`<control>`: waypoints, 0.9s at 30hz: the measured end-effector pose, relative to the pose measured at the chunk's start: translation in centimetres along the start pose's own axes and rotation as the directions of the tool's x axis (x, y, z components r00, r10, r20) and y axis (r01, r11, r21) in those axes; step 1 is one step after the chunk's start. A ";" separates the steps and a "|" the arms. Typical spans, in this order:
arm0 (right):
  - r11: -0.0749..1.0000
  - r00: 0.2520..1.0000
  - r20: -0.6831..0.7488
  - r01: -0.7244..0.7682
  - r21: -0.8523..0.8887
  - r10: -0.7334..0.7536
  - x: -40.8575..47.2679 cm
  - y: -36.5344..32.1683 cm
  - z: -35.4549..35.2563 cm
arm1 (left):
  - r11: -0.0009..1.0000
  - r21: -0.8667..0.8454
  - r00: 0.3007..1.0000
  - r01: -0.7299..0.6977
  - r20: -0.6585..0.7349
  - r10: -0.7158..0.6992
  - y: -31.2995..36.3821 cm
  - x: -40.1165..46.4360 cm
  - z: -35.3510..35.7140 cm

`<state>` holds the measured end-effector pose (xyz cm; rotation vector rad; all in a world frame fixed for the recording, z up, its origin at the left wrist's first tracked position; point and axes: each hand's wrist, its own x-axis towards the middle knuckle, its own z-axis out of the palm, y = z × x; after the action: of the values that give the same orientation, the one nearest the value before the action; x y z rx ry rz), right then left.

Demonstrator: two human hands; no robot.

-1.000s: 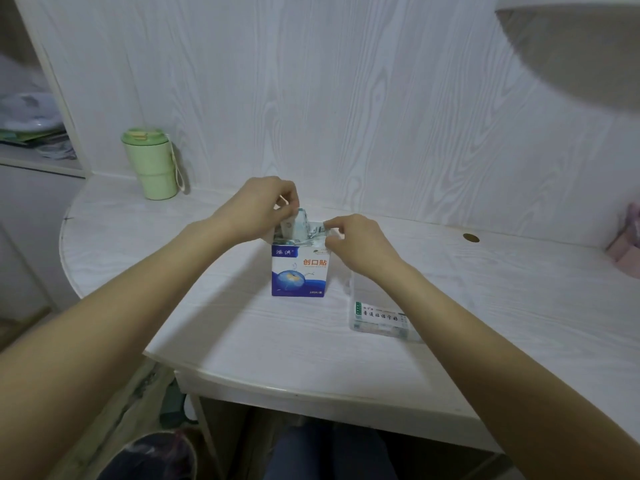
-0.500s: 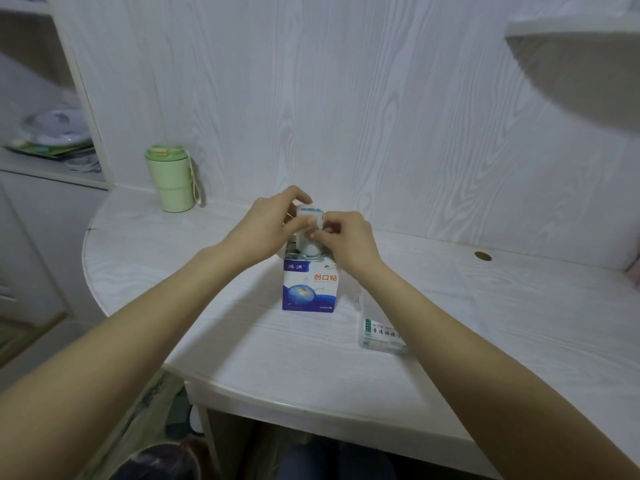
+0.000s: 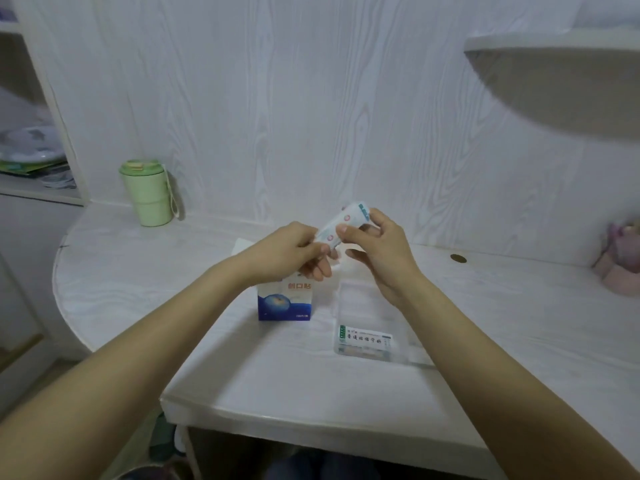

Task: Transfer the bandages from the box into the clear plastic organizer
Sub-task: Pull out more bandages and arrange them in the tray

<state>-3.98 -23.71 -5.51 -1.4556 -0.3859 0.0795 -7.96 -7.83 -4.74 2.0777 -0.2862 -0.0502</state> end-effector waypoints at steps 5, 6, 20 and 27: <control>1.000 0.999 -0.047 0.025 -0.017 -0.026 -3.2 -0.1 -3.7 | 0.970 -0.214 0.987 0.117 0.138 -0.089 1.9 -0.5 3.6; 0.999 0.998 -0.047 0.037 -0.025 -0.039 -3.9 0.0 -4.3 | 0.951 -0.279 0.986 0.131 0.138 -0.096 2.2 -0.6 4.7; 0.939 0.968 -0.250 -0.059 -0.338 -0.029 -9.5 1.9 -10.2 | 0.887 -0.454 0.990 0.085 -0.062 -0.126 2.1 -1.6 13.8; 0.941 0.958 -0.287 -0.091 -0.327 -0.007 -9.8 3.0 -10.6 | 0.868 -0.489 0.985 0.086 -0.087 -0.147 2.1 -1.4 14.6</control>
<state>-9.39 -36.24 -11.16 -1.7867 -0.1335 -0.1700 -11.91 -20.89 -10.39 1.5851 -0.0597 -0.0613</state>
